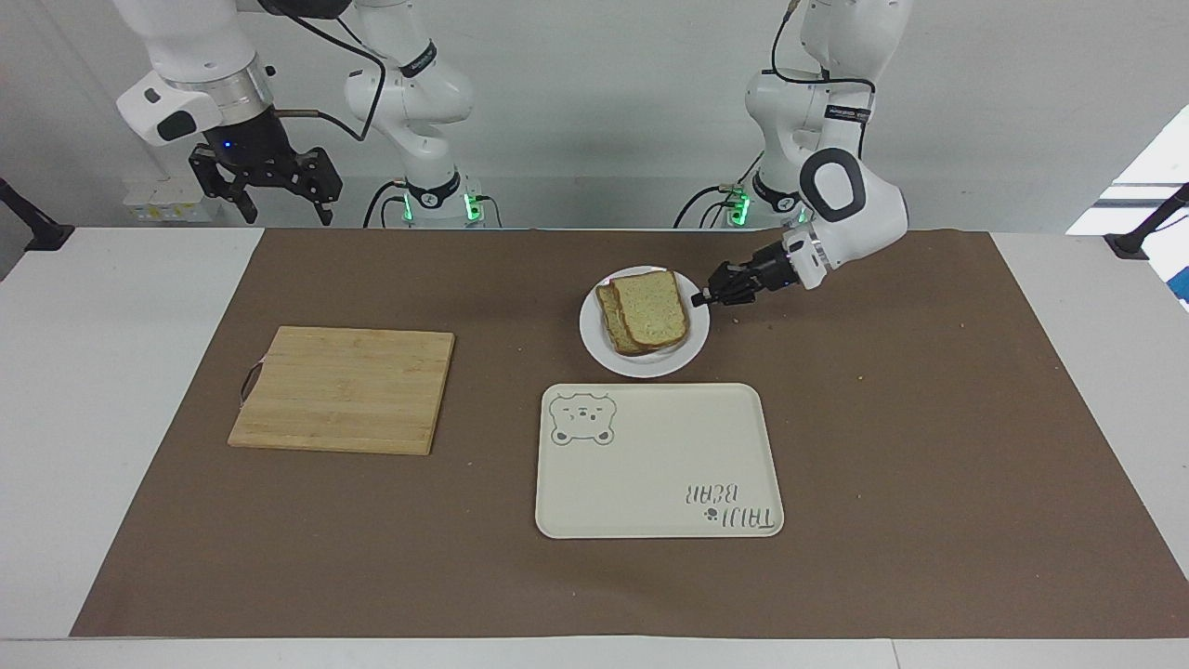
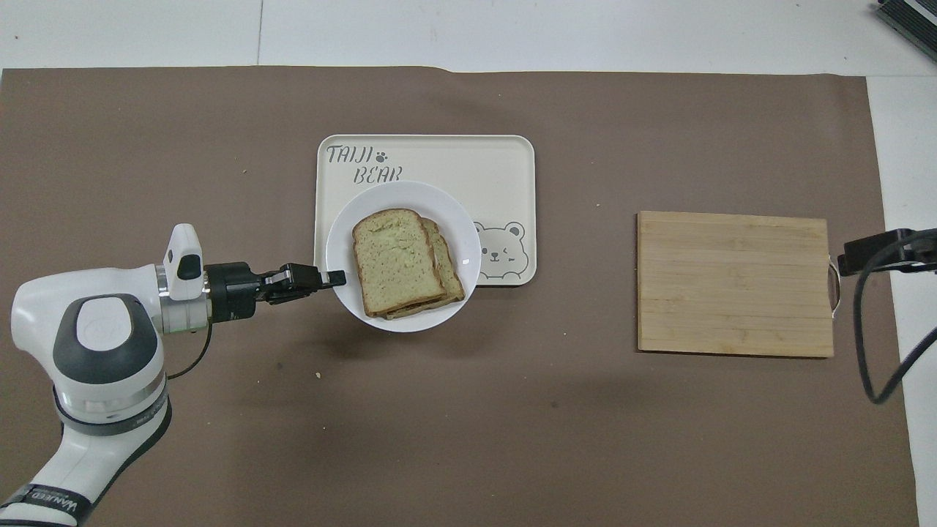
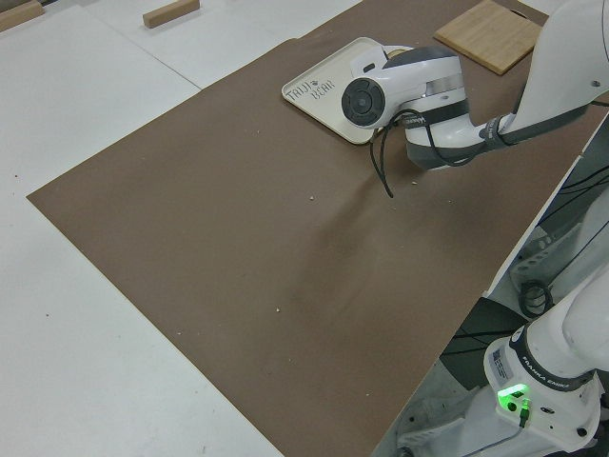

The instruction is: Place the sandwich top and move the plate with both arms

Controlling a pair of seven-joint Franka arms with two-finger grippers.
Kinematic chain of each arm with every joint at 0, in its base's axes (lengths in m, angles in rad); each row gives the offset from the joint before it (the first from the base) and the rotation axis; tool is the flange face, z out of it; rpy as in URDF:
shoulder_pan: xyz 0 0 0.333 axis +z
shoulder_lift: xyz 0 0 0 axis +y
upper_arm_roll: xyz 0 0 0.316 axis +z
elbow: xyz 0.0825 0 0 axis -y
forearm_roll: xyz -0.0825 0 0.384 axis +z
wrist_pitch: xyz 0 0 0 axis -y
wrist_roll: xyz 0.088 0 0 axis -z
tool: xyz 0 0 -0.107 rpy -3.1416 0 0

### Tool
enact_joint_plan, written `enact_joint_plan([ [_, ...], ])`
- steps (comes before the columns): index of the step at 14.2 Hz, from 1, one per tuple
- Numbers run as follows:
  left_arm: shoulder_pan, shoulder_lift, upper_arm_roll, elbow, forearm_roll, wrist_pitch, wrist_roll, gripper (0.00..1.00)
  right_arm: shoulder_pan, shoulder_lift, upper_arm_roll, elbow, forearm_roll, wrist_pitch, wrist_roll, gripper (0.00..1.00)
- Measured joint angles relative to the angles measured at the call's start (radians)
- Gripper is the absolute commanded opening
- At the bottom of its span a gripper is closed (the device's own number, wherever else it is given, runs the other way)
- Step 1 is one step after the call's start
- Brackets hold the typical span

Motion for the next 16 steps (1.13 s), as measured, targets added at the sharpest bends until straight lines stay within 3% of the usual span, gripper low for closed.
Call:
enact_joint_plan([
  [2, 0.025, 0.07, 0.0, 0.06, 0.032, 0.008, -0.006, 0.0, 0.0, 0.0, 0.0, 0.0, 0.0, 0.0, 0.0, 1.0],
  [6, 0.033, 0.217, -0.074, 0.134, 0.036, 0.154, -0.003, 0.0, 0.0, 0.0, 0.0, 0.0, 0.0, 0.0, 0.0, 1.0],
  [10, 0.034, 0.275, -0.1, 0.199, 0.03, 0.181, -0.004, 0.0, 0.0, 0.0, 0.0, 0.0, 0.0, 0.0, 0.0, 1.0],
  [11, 0.034, 0.279, -0.105, 0.203, 0.03, 0.19, -0.004, 0.16, 0.0, 0.0, 0.0, 0.0, 0.0, 0.0, 0.0, 1.0],
  [12, 0.034, 0.282, -0.11, 0.205, 0.03, 0.197, -0.004, 0.52, 0.0, 0.0, 0.0, 0.0, 0.0, 0.0, 0.0, 1.0],
  [16, 0.04, 0.283, -0.117, 0.237, 0.113, 0.206, -0.008, 0.56, 0.0, 0.0, 0.0, 0.0, 0.0, 0.0, 0.0, 1.0],
])
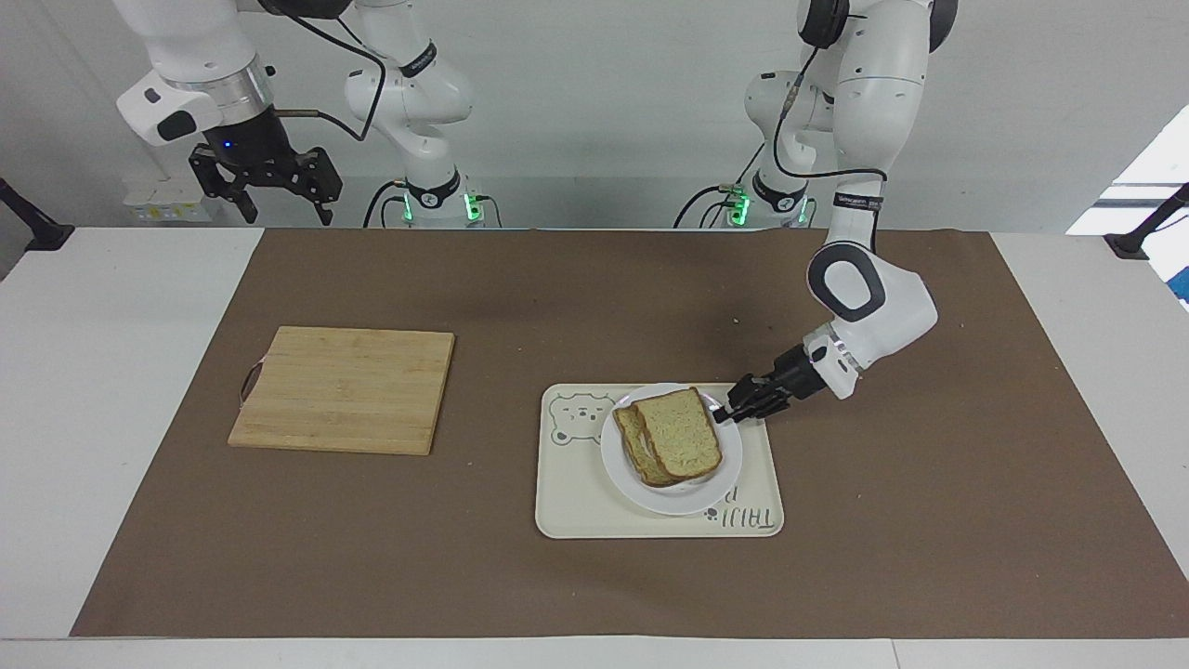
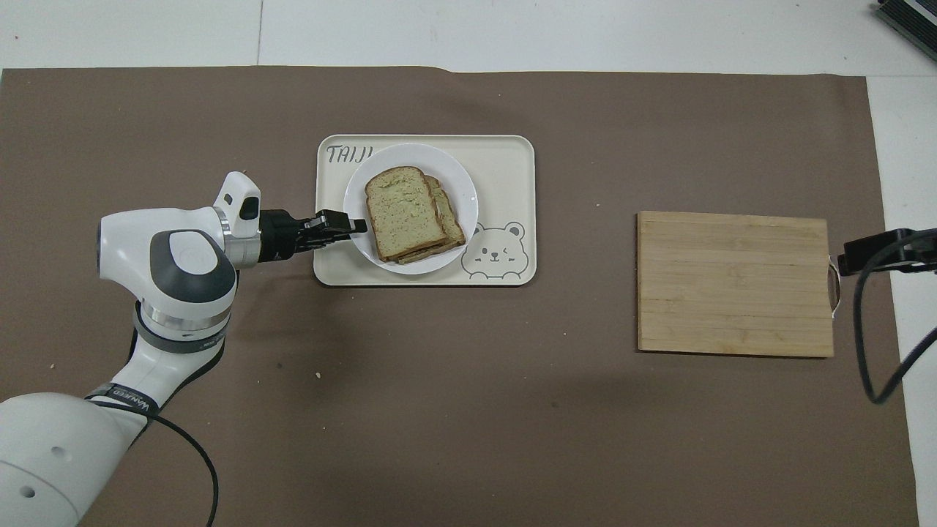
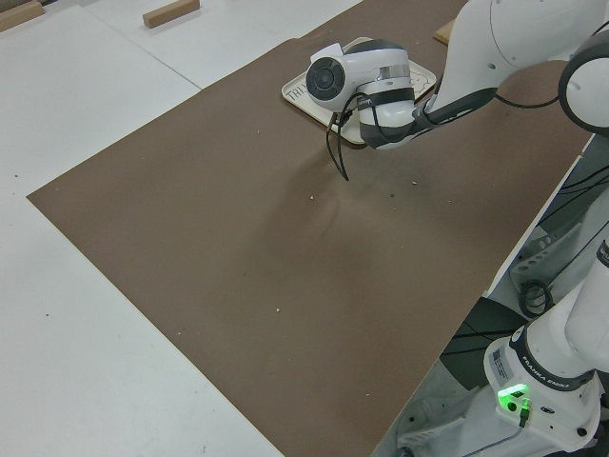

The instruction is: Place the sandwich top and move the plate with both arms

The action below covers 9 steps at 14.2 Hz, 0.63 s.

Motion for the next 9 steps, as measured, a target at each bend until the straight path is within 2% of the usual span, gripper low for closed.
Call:
enact_joint_plan([
  [3, 0.031, -0.015, 0.002, 0.065, 0.114, -0.025, -0.029, 0.58, 0.0, 0.0, 0.0, 0.0, 0.0, 0.0, 0.0, 1.0],
  [4, 0.038, -0.03, 0.004, 0.078, 0.156, -0.032, -0.038, 0.64, 0.0, 0.0, 0.0, 0.0, 0.0, 0.0, 0.0, 1.0],
  [5, 0.042, -0.049, 0.006, 0.083, 0.208, -0.036, -0.044, 0.65, 0.0, 0.0, 0.0, 0.0, 0.0, 0.0, 0.0, 1.0],
  [9, 0.044, -0.134, 0.062, 0.084, 0.482, -0.121, -0.077, 0.68, 0.0, 0.0, 0.0, 0.0, 0.0, 0.0, 0.0, 1.0],
])
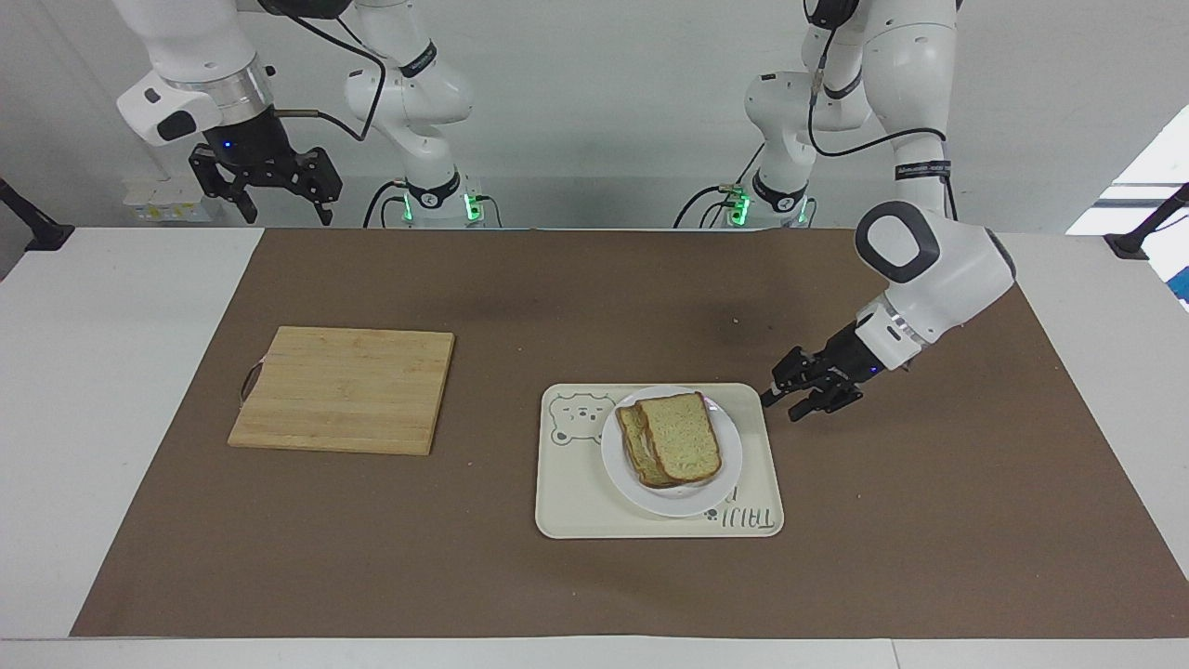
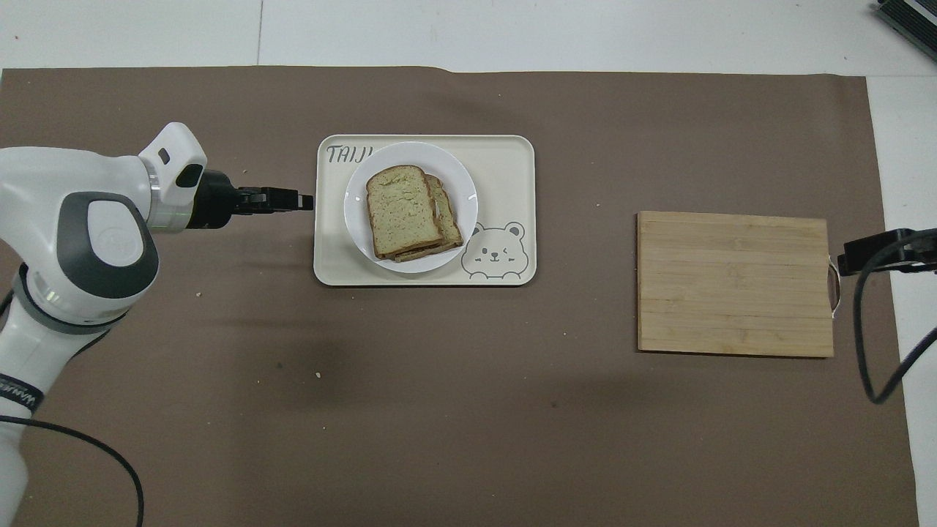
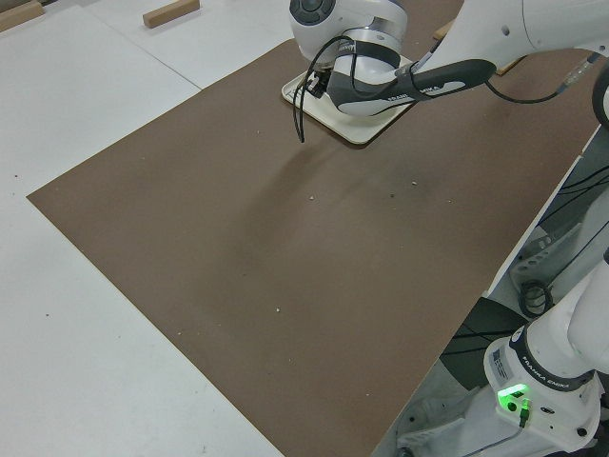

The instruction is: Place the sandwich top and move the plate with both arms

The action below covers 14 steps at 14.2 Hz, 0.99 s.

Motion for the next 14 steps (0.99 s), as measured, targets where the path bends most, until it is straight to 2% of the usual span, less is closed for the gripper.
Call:
enact_joint_plan([
  [1, 0.001, -0.024, 0.013, 0.0, 0.072, -0.009, -0.014, 0.73, 0.0, 0.0, 0.0, 0.0, 0.0, 0.0, 0.0, 1.0],
  [5, 0.024, -0.16, 0.035, 0.003, 0.414, -0.085, -0.082, 0.8, 0.0, 0.0, 0.0, 0.0, 0.0, 0.0, 0.0, 1.0],
  [6, 0.041, -0.197, 0.036, 0.009, 0.486, -0.123, -0.086, 0.85, 0.0, 0.0, 0.0, 0.0, 0.0, 0.0, 0.0, 1.0],
  [7, 0.059, -0.235, 0.037, 0.027, 0.543, -0.186, -0.086, 1.0, 0.0, 0.0, 0.0, 0.0, 0.0, 0.0, 0.0, 1.0],
  [9, 0.084, -0.289, 0.039, 0.122, 0.631, -0.383, -0.086, 1.0, 0.0, 0.0, 0.0, 0.0, 0.0, 0.0, 0.0, 1.0],
  [10, 0.095, -0.3, 0.04, 0.203, 0.669, -0.49, -0.086, 1.0, 0.0, 0.0, 0.0, 0.0, 0.0, 0.0, 0.0, 1.0],
  [14, 0.115, -0.295, 0.055, 0.434, 0.722, -0.761, -0.091, 1.0, 0.0, 0.0, 0.0, 0.0, 0.0, 0.0, 0.0, 1.0],
])
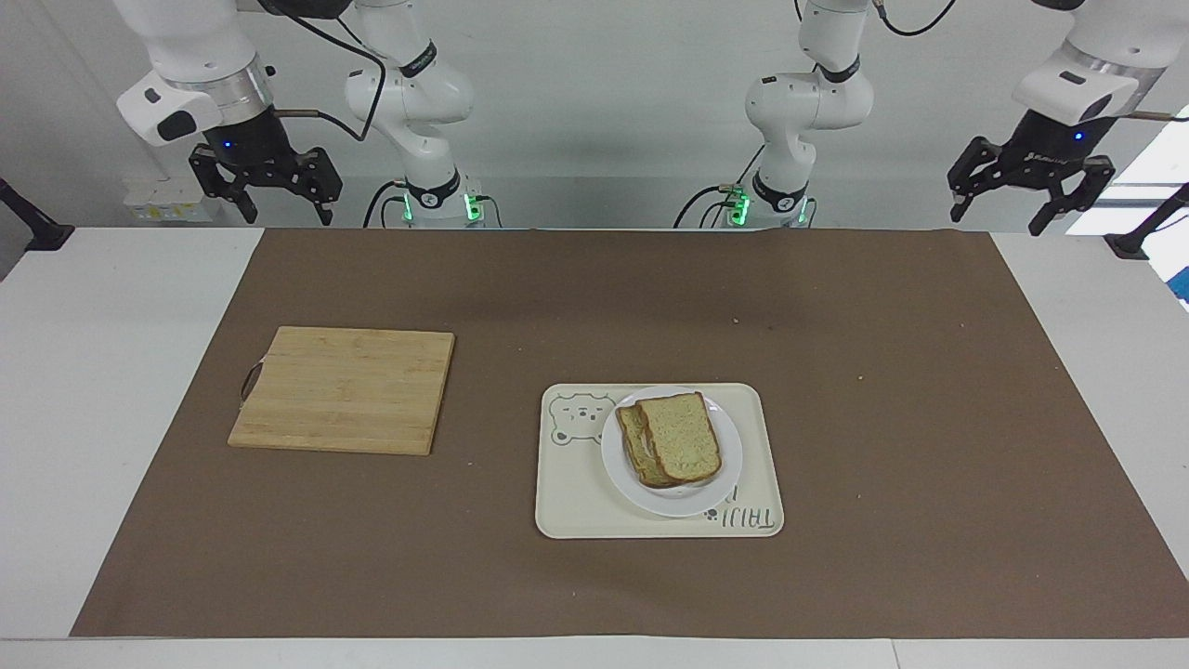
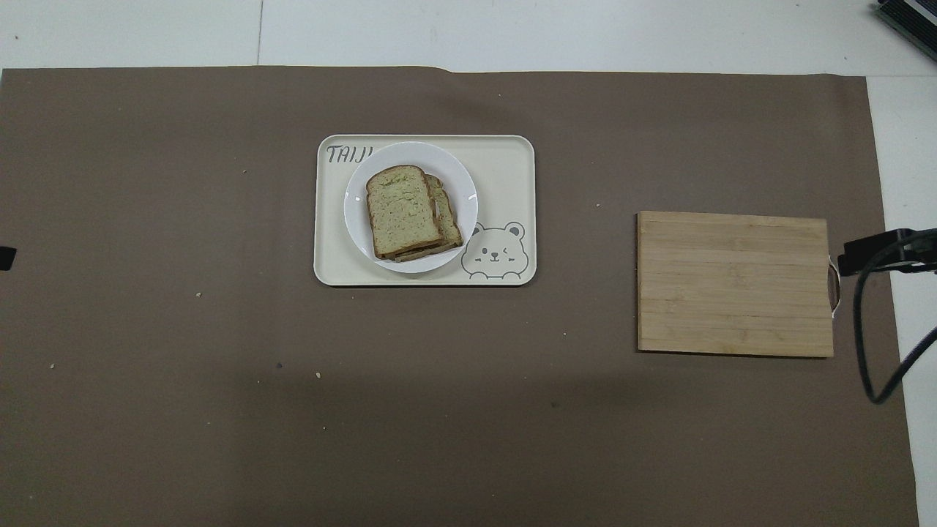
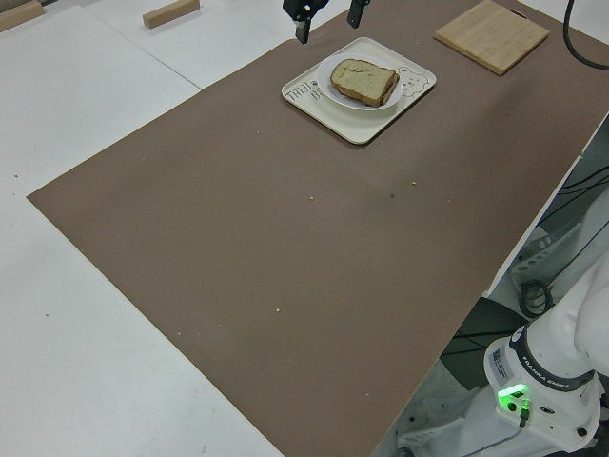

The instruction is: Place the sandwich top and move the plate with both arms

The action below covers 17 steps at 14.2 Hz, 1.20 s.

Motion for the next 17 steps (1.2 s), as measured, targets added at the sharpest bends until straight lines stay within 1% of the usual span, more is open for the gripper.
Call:
enact_joint_plan([
  [2, 0.002, 0.036, 0.02, 0.095, 0.0, -0.098, -0.018, 1.0, 0.0, 0.0, 0.0, 0.0, 0.0, 0.0, 0.0, 1.0],
  [4, 0.002, 0.098, 0.021, 0.191, -0.012, -0.154, -0.095, 1.0, 0.0, 0.0, 0.0, 0.0, 0.0, 0.0, 0.0, 1.0],
  [5, 0.002, 0.117, 0.017, 0.217, -0.024, -0.162, -0.126, 1.0, 0.0, 0.0, 0.0, 0.0, 0.0, 0.0, 0.0, 1.0],
  [6, 0.002, 0.122, 0.013, 0.223, -0.026, -0.169, -0.14, 1.0, 0.0, 0.0, 0.0, 0.0, 0.0, 0.0, 0.0, 1.0],
  [8, 0.002, 0.105, 0.011, 0.207, -0.027, -0.174, -0.148, 1.0, 0.0, 0.0, 0.0, 0.0, 0.0, 0.0, 0.0, 1.0],
  [13, 0.001, 0.034, 0.01, 0.097, -0.027, -0.154, -0.167, 1.0, 0.0, 0.0, 0.0, 0.0, 0.0, 0.0, 0.0, 1.0],
  [17, 0.0, 0.02, 0.006, 0.067, -0.026, -0.126, -0.182, 1.0, 0.0, 0.0, 0.0, 0.0, 0.0, 0.0, 0.0, 1.0],
])
